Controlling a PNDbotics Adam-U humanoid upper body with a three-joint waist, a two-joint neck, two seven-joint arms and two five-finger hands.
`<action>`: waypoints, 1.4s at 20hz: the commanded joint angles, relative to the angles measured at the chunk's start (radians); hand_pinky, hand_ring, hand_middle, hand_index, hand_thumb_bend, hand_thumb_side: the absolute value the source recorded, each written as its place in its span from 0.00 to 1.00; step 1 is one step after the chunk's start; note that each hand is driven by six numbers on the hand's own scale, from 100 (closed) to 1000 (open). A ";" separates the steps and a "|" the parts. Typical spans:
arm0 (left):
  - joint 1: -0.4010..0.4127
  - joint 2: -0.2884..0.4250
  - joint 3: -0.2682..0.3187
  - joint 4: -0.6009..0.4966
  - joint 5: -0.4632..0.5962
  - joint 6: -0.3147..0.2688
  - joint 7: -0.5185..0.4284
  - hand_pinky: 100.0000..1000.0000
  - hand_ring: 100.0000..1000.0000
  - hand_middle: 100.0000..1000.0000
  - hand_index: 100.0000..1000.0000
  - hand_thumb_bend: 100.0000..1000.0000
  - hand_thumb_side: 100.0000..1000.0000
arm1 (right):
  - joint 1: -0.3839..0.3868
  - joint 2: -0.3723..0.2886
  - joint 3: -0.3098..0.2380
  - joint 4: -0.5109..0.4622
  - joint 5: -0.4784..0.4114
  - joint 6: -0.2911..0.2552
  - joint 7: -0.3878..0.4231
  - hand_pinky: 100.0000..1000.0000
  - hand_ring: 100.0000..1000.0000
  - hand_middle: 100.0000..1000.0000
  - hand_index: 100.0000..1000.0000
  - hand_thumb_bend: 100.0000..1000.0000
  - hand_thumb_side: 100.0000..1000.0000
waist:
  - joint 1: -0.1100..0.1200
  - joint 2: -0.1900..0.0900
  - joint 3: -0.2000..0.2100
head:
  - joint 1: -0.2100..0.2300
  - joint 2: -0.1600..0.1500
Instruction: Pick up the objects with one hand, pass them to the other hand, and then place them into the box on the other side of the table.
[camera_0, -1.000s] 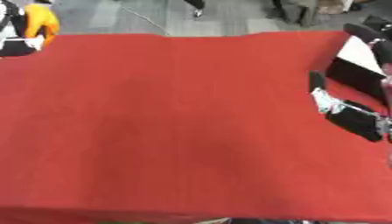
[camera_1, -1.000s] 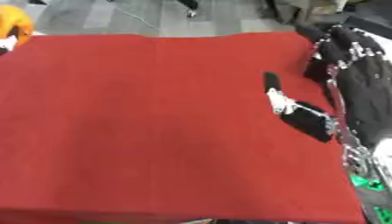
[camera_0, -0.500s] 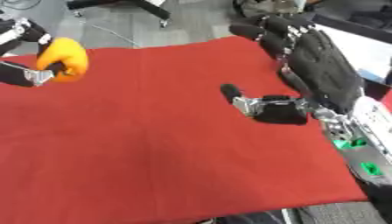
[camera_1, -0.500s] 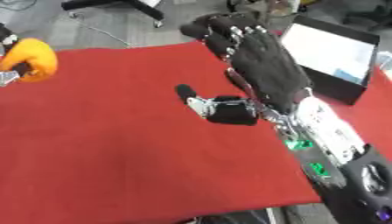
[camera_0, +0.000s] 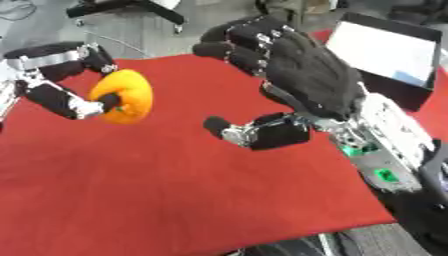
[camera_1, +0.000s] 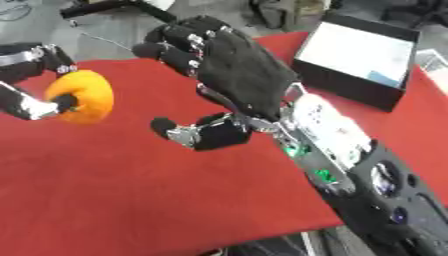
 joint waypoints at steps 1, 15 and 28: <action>-0.033 -0.014 -0.006 -0.025 0.026 0.003 -0.062 0.60 0.30 0.20 0.36 0.00 0.15 | -0.012 0.009 0.000 -0.021 0.012 0.011 0.029 0.77 0.78 0.77 0.87 0.32 0.41 | 0.001 -0.021 0.004 | -0.013 -0.003; -0.074 -0.101 -0.031 -0.047 0.070 0.083 -0.121 0.60 0.30 0.21 0.36 0.00 0.19 | -0.009 0.071 0.025 0.065 0.040 0.071 0.070 0.73 0.77 0.74 0.85 0.36 0.38 | 0.007 -0.026 0.031 | -0.048 -0.003; -0.085 -0.137 -0.045 -0.070 0.080 0.116 -0.121 0.61 0.30 0.21 0.37 0.00 0.20 | -0.011 0.120 0.033 0.201 0.052 0.093 -0.002 0.69 0.75 0.70 0.81 0.37 0.36 | 0.008 -0.026 0.046 | -0.065 -0.003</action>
